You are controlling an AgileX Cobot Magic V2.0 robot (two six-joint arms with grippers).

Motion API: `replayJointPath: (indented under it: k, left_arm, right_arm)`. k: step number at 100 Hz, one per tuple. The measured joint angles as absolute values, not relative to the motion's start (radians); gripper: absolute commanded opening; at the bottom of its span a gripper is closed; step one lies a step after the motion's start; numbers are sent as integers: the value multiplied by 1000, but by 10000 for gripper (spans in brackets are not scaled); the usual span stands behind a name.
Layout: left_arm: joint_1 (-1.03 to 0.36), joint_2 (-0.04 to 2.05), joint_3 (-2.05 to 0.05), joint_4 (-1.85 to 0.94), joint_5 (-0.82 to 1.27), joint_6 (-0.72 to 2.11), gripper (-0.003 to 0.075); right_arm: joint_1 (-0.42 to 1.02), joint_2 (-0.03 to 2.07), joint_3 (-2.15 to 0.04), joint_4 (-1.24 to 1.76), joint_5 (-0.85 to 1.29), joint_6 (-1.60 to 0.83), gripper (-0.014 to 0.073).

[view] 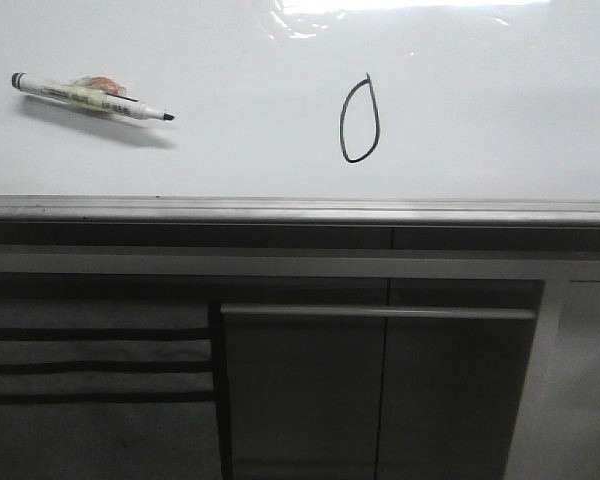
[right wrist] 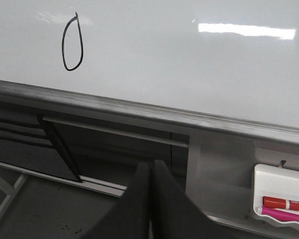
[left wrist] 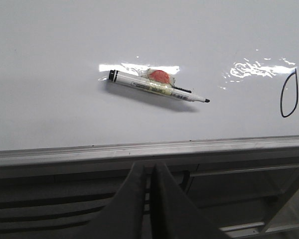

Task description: Write number 0 on whiteboard

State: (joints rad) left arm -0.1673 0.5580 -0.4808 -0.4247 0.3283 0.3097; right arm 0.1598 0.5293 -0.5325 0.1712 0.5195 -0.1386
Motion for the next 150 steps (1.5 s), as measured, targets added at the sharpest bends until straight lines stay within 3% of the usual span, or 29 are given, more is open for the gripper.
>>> replayJointPath:
  k: [28,73,95,150]
  left_arm:
    - [-178,475,-441,-428,305,310,-20]
    - [-134,2,-4,-322,-65,318,-20]
    - [-134,-5,-4,-173,-52,220,-20]
    - [-134,-5,-4,-157,-43,202,-20]
  right_arm:
    - [160,529,-532,173,524,-139,-73]
    - [160,529,-532,173,524,-139,-73]
    - [160,529,-531,175,524,-139,-73]
    - [160,529,-531,175,524,-139,-73]
